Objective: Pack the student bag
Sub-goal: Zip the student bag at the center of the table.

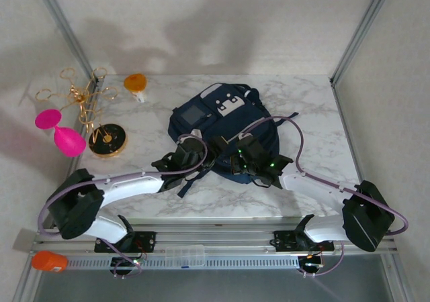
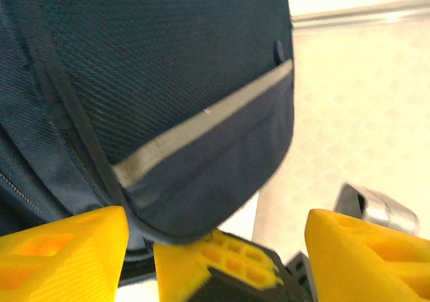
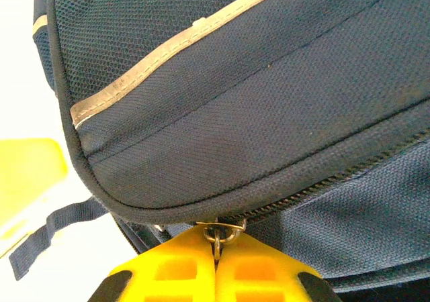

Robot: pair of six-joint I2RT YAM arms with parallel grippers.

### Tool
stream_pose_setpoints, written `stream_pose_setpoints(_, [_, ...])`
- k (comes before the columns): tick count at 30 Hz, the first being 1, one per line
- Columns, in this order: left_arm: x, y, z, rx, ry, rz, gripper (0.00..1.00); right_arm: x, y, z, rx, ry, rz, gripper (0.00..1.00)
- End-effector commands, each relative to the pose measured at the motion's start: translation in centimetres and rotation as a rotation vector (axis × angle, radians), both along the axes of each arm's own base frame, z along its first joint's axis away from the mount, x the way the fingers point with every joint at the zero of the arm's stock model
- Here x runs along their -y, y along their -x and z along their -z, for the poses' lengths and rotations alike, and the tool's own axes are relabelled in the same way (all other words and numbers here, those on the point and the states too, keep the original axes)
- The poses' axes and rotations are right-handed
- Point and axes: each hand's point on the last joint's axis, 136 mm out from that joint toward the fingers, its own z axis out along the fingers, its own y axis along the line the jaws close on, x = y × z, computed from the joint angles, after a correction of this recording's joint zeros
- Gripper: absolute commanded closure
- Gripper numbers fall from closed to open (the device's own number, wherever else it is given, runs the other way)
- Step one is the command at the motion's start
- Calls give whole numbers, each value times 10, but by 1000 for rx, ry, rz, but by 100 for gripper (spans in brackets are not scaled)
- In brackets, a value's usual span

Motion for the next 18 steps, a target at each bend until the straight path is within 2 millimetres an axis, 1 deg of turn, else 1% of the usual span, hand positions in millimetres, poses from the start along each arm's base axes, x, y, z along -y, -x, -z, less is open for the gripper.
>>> stream_pose_setpoints(1, [4,-12,1,-18,24,-85,36,-1,1,-6,21,-27,9,100])
stream_pose_setpoints(3, [7,-8,9,-43,7,-100,38,-1,0,-7,30,-27,13,100])
stream_pose_setpoints(7, [1,-5,24,-81,29,-166,41,-3,-3,-9,39,-31,17,100])
stream_pose_setpoints(8, [1,-8,24,-79,39,-178,41,-4,-3,-9,39,-35,15,100])
stream_pose_setpoints(9, [4,-13,21,-60,50,-188,42,-5,-3,-8,37,-41,12,100])
stream_pose_setpoints(10, [8,-18,22,-62,45,-190,44,-6,-4,-7,38,-46,13,100])
stream_pose_setpoints(12, [17,-25,24,-81,25,-181,53,-9,-5,-6,35,-50,12,100])
stream_pose_setpoints(14, [12,-28,33,-101,-23,-223,65,-9,-7,-5,33,-43,23,100])
stream_pose_setpoints(16, [8,-30,39,-103,-24,-244,73,-8,-9,-4,33,-29,28,100])
stream_pose_setpoints(17, [9,-34,35,-87,-1,-248,76,-6,-10,-5,37,-21,34,100])
stream_pose_setpoints(18, [6,-36,36,-85,-7,-257,82,-4,-11,-7,43,-14,42,100])
